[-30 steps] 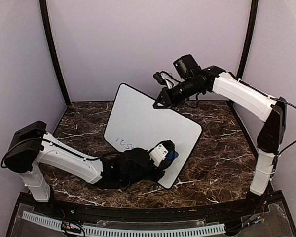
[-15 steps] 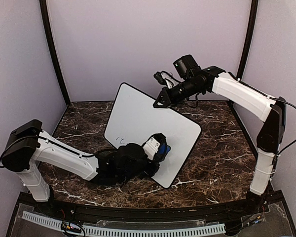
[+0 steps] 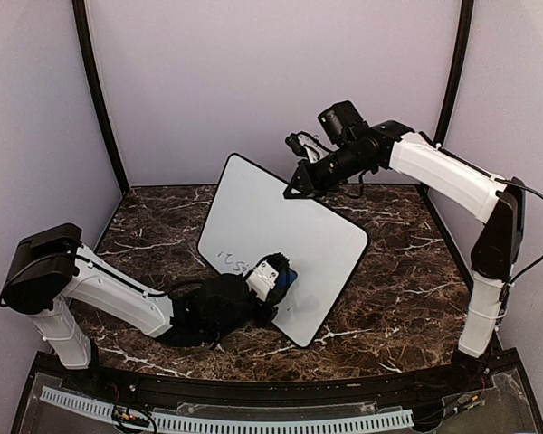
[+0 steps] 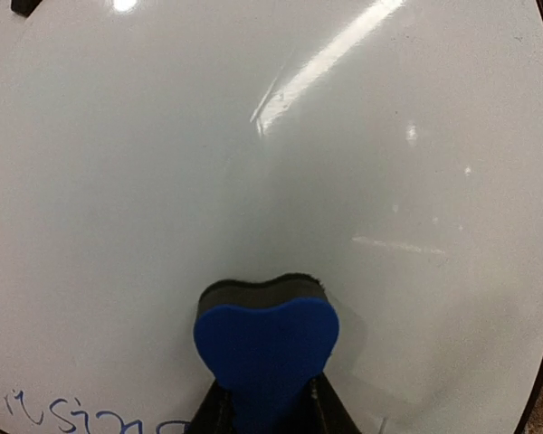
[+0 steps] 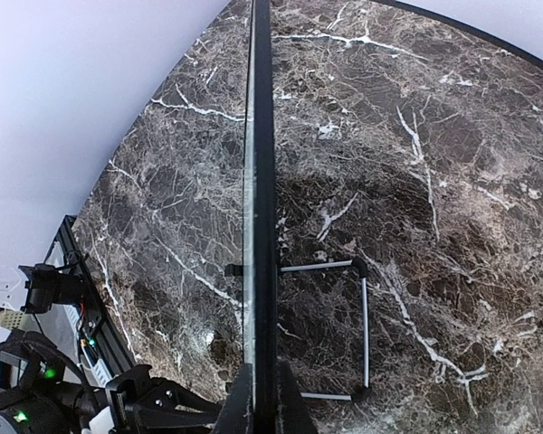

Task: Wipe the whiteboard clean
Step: Erase the center of the whiteboard.

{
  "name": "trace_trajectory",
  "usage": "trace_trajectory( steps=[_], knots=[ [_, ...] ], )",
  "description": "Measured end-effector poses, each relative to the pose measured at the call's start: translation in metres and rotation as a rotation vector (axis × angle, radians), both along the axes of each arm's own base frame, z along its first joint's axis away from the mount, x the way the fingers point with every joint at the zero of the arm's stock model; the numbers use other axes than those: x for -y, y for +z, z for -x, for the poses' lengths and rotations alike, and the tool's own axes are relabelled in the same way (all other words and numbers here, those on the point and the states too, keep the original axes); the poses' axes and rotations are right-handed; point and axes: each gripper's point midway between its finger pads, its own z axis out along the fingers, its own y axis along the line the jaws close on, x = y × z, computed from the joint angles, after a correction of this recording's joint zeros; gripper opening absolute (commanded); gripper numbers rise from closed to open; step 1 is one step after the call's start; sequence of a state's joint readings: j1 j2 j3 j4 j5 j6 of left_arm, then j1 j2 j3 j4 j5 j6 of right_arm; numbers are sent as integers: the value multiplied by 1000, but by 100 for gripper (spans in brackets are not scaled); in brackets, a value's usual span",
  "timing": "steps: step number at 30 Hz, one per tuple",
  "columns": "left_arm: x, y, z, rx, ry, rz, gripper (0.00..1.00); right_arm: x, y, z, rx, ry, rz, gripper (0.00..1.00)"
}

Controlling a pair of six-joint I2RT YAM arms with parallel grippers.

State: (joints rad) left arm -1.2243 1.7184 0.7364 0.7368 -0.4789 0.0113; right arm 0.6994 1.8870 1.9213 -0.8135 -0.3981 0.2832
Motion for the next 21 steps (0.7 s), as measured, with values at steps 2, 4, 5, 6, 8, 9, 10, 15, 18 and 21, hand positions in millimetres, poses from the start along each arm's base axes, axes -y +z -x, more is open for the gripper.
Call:
trace_trajectory(
  steps=[2, 4, 5, 6, 8, 9, 10, 15, 18, 21],
  knots=[
    [2, -3, 3, 15, 3, -12, 0, 0, 0, 1, -2, 1, 2, 0],
    [4, -5, 7, 24, 6, -15, 0, 1, 0, 1, -4, 3, 5, 0],
    [4, -5, 8, 27, 8, -15, 0, 1, 0, 1, -4, 4, 5, 0],
    [4, -5, 8, 28, 9, -14, 0, 1, 0, 1, -4, 4, 6, 0],
    [4, -6, 9, 27, 6, -12, 0, 0, 0, 1, -5, 5, 7, 0],
    [4, -6, 9, 26, 3, -12, 0, 0, 0, 1, -5, 5, 7, 0],
    [5, -6, 10, 24, -4, -11, 0, 0, 0, 1, -6, 6, 7, 0],
    [14, -14, 28, 10, -100, -24, 0, 0, 0, 2, -8, 12, 9, 0],
    [20, -24, 46, -9, -177, -53, 0, -2, 1, 4, -7, 17, 9, 0],
    [24, -34, 58, -26, -227, -85, 0, -3, 2, 5, -5, 20, 8, 0]
  ],
)
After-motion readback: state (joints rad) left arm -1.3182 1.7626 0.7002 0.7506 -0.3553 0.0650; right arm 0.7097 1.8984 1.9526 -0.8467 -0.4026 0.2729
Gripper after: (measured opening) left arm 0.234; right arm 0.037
